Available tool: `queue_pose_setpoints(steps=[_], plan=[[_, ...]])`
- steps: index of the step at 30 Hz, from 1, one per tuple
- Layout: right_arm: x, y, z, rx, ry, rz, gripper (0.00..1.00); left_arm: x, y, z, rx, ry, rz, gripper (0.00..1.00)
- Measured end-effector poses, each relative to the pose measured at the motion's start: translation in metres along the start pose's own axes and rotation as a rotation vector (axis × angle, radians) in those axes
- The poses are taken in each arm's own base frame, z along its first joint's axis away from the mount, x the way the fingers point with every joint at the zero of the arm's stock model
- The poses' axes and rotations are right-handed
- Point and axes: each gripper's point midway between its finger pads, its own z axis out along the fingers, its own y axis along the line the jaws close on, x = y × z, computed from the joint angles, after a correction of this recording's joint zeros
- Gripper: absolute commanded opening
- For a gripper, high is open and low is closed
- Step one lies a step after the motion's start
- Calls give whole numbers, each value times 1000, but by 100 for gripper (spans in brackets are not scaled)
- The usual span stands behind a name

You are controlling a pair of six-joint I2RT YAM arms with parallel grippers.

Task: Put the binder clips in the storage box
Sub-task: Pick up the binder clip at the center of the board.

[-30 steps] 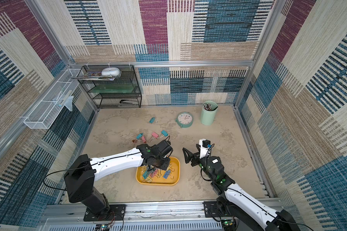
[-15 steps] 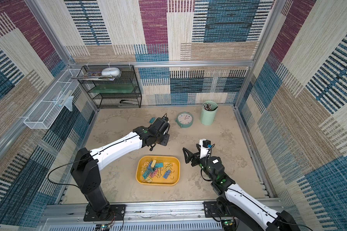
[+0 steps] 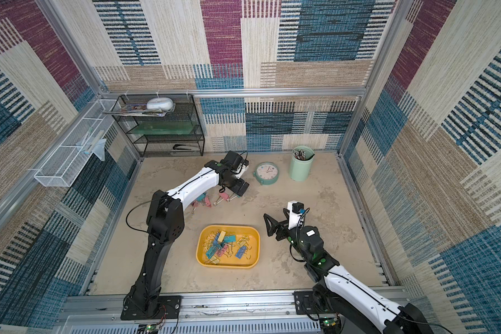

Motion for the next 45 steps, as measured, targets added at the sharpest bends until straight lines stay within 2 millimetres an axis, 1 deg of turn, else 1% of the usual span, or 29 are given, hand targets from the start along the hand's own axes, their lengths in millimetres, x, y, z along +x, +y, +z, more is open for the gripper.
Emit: queue_pose_setpoints(steps=[5,7,8,10,13,17,25,27,29,32,35,40,43,45], plan=[[1,0,0,1,2,0,98,9,-1,26,79,55,53,99],[1,-1,1,2,5,-1,98,14,2,33,90,77,56,100],[2,-1,1,3,6,-1,98,17,2,36,100,86,58,98],[2,-1,1,3,6,-1,99,22,5,40,106,100,55,89],[2,-1,1,4,8,-1,98,27,5,44,113,115,55,74],[4,-2,1,6,13,-1,98,26,1,43,132,113,59,58],[4,-2,1,6,13,-1,98,25,-1,43,143,108,41,35],[4,-2,1,6,12,-1,98,26,-3,40,155,110,30,34],[4,-2,1,6,12,-2,98,28,-7,34,170,111,3,34],[3,-2,1,7,12,-3,98,26,-14,17,199,88,-43,34],[3,-2,1,9,11,-7,99,23,-22,-10,214,44,-90,34],[2,-3,1,12,7,-13,99,17,-42,-60,241,-57,-149,33],[2,-3,1,14,5,-13,99,26,-58,-90,271,-100,-190,33],[1,-3,1,13,2,-13,98,36,-70,-110,291,-131,-222,33]])
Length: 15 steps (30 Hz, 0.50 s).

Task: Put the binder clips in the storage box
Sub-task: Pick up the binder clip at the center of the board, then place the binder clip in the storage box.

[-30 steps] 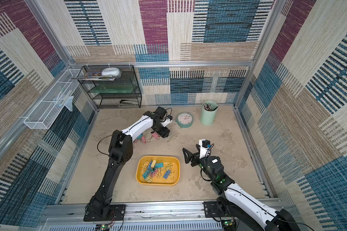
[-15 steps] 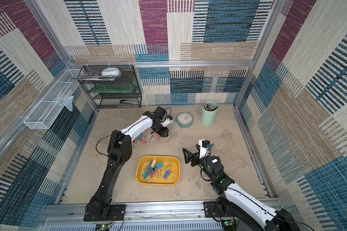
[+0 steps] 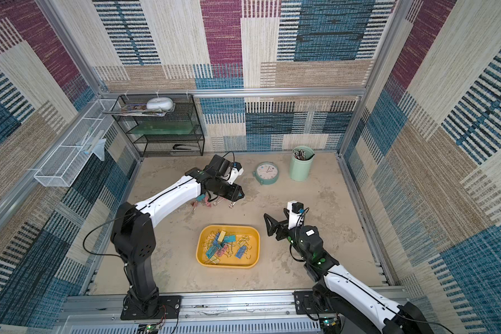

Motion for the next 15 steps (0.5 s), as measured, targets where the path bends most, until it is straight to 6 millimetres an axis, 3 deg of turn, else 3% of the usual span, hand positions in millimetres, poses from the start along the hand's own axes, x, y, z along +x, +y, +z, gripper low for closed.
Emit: queue_pose_setpoints(steps=[6,11,15], plan=[[-1,0,0,-1,-2,1,99,42,-47,-35,77,-61,-112,32],[0,0,0,-2,-1,1,99,88,-82,-29,100,-5,-162,32],[0,1,0,-4,0,2,98,117,-78,-12,27,45,-190,31]])
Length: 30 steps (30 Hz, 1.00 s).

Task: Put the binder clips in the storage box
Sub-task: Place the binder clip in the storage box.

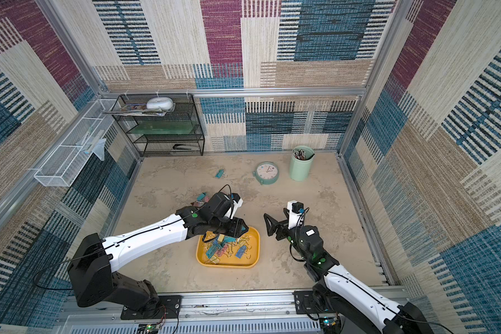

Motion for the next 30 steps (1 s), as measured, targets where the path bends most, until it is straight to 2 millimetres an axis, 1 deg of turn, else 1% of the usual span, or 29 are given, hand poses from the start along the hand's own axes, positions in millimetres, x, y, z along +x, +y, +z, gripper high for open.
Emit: queue_pose_setpoints(steps=[3,7,10,14,18,21,25,27,30], plan=[[0,0,0,0,1,0,98,14,12,18,-49,32,-26,30],[1,0,0,1,2,3,98,28,28,43,-97,71,-69,30],[1,0,0,0,2,3,98,30,36,56,-132,76,-73,30],[1,0,0,0,2,3,98,26,42,60,-158,57,-71,36],[1,0,0,1,2,3,98,22,42,60,-165,38,-68,39],[2,-1,1,2,6,3,98,15,37,54,-154,20,-62,43],[2,-1,1,2,6,3,98,-3,23,40,-124,-25,-41,55],[2,-1,1,2,6,3,98,-14,16,31,-118,-49,-22,56],[2,-1,1,2,5,3,98,-34,6,14,-113,-99,8,50]])
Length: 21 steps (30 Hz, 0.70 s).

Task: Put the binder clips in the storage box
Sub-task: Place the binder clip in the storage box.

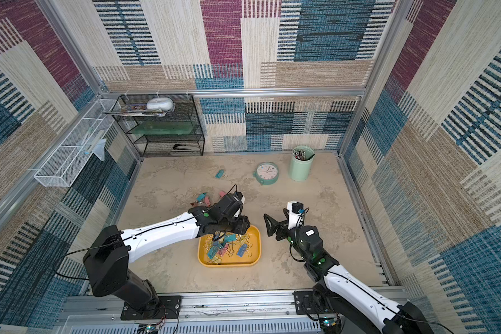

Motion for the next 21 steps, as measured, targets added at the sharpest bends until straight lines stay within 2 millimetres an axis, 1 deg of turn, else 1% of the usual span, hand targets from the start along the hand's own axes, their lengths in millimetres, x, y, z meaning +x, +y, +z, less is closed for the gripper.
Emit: queue_pose_setpoints(steps=[3,6,8,11,13,16,18,20,21], plan=[[0,0,0,0,0,0,98,-15,-3,-13,-4,-39,23,47],[0,0,0,0,0,0,98,-17,-3,-17,-5,-41,34,45],[0,0,0,0,0,0,98,-10,0,-14,-7,-22,33,45],[-1,0,0,0,-2,1,99,17,8,-6,-1,49,11,46],[-1,0,0,0,-3,1,98,35,17,-1,-15,89,2,47],[0,0,0,0,-1,4,99,54,28,7,-36,129,-19,50],[1,0,0,1,2,6,98,55,29,12,-37,130,-23,52],[1,0,0,1,3,7,98,54,28,18,-37,127,-29,57],[1,0,0,1,3,7,98,53,28,20,-38,129,-30,61]])
